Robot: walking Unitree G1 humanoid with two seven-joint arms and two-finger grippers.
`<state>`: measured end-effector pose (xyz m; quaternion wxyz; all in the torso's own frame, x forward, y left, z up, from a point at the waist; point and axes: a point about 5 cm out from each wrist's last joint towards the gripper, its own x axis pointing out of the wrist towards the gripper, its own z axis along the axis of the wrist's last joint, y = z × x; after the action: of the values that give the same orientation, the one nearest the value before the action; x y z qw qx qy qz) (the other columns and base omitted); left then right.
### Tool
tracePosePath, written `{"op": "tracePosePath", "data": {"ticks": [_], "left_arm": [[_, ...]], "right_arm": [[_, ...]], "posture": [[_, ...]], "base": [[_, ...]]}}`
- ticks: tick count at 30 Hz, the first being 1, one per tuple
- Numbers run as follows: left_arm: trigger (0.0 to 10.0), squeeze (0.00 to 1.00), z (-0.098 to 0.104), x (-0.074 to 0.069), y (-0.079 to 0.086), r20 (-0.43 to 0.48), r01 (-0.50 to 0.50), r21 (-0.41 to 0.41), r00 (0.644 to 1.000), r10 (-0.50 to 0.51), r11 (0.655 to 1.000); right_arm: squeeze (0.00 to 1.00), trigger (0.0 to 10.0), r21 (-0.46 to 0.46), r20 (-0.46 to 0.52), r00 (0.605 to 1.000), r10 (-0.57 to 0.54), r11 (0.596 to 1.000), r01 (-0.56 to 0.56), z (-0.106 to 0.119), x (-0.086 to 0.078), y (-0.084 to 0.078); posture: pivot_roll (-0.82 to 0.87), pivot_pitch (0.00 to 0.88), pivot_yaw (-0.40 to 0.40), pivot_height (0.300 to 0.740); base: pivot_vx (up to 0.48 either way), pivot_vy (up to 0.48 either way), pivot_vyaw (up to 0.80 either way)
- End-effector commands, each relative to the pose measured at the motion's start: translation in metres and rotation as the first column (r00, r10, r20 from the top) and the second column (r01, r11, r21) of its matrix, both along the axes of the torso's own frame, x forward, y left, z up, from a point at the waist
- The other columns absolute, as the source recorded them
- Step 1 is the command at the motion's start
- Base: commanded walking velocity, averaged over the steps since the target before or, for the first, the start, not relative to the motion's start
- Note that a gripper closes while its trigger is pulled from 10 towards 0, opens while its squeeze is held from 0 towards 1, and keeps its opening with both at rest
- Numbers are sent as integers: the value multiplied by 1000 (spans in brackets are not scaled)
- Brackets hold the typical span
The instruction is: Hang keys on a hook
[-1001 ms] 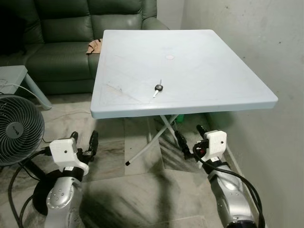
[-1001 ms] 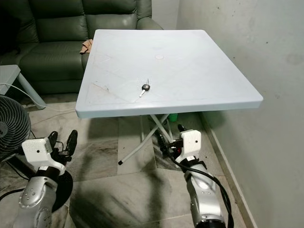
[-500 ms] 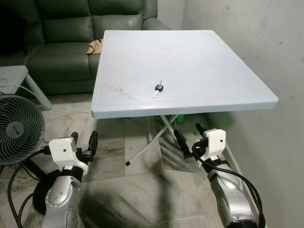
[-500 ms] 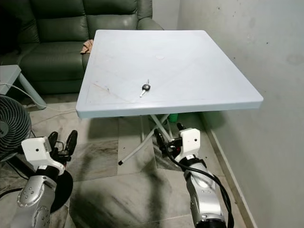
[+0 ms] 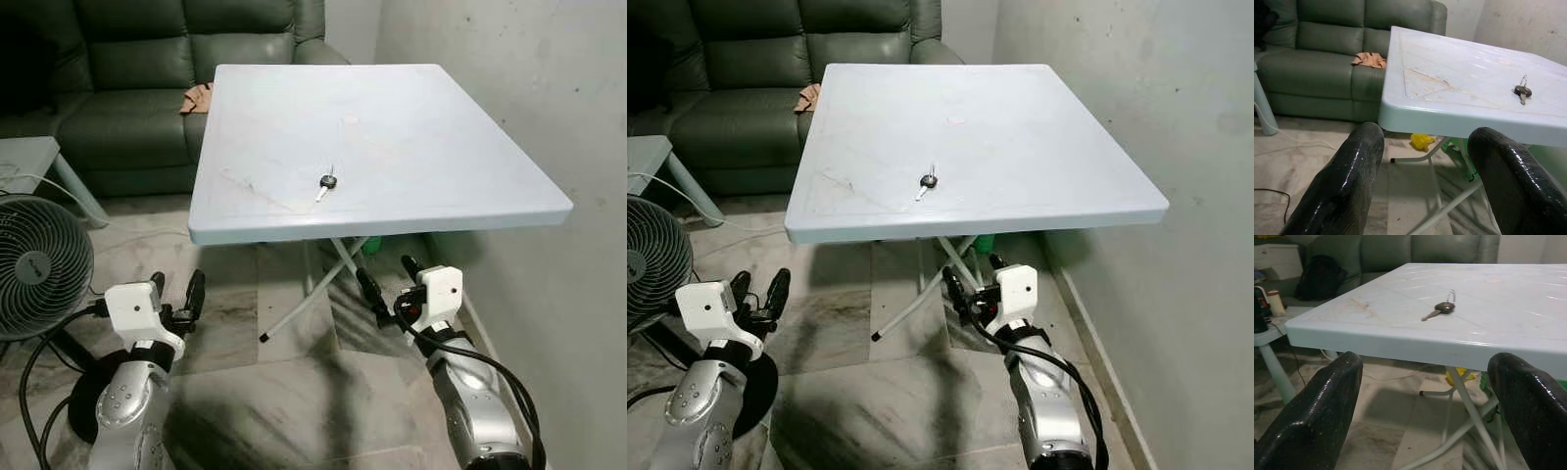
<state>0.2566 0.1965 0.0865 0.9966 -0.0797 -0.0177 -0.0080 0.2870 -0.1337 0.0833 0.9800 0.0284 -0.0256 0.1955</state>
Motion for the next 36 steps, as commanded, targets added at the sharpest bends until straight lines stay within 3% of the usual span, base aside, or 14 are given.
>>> {"op": "tracePosePath", "data": {"ticks": [1,20,36], "left_arm": [[10000,0,4,2,1,4,0,10,1000,0,1000],[10000,0,5,5,-3,1,18,17,1000,-18,1000],[10000,0,6,5,-3,3,15,13,1000,-16,1000]], "right_arm": [[0,10000,9,15,1000,8,1000,-8,5,1,2],[0,10000,4,7,1000,1,1000,-1,4,0,2],[0,10000,11,3,1000,7,1000,-7,3,0,3]], "posture": [[-90,6,-3,740],[-92,5,1,740],[-90,7,-1,740]], "base": [[255,244,0],[273,247,0],[382,0,0]]}}
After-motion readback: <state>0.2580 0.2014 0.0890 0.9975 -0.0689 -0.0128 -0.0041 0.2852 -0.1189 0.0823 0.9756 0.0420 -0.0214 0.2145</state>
